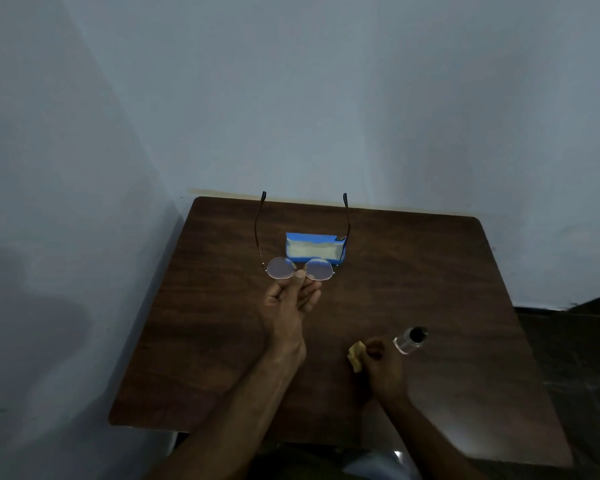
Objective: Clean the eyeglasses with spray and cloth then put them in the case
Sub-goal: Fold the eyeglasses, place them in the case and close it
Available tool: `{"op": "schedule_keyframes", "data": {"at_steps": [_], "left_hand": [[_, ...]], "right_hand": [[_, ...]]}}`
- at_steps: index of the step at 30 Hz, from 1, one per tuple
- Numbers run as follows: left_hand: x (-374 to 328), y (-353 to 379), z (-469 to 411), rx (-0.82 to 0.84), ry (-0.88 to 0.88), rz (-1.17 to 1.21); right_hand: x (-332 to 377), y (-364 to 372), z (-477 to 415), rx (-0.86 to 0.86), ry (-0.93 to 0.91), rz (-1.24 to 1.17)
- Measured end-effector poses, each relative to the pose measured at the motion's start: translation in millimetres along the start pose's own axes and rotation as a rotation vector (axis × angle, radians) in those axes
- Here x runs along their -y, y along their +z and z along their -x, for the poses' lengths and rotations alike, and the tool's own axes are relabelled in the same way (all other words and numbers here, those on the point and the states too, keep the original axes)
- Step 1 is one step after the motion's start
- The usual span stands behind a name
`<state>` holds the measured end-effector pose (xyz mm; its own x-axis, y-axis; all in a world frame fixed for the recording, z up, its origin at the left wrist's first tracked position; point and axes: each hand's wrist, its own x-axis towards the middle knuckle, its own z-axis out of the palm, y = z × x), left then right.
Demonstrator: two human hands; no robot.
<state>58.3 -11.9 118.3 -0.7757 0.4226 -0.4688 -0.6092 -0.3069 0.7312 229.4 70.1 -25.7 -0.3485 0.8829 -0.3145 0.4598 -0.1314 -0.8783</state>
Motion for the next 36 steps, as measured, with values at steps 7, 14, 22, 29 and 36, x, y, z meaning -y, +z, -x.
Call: {"op": "schedule_keyframes", "data": {"at_steps": [7,14,22,29,36], "left_hand": [[-0.6,2.5,6.8,0.027,0.006,-0.016],[-0.9,6.6,8.9,0.033,0.020,-0.028],[4.7,19.7,18.8,0.046,0.060,-0.060],[-1.6,20.6,22.8,0.062,0.107,-0.064],[-7.1,20.5,26.1,0.085,0.182,-0.121]], "right_hand": [[-15.9,-9.8,-4.4,0.005,-0.135,0.420],[91.2,-7.6,27.1,-0.247,-0.421,0.048],[191.6,-10.3,17.2,-0.310,-0.884,0.064],[197.2,-13.9,4.7,-0.077,-1.192,0.475],[203.3,-23.6,7.5,-0.004,-1.265,0.587]]}}
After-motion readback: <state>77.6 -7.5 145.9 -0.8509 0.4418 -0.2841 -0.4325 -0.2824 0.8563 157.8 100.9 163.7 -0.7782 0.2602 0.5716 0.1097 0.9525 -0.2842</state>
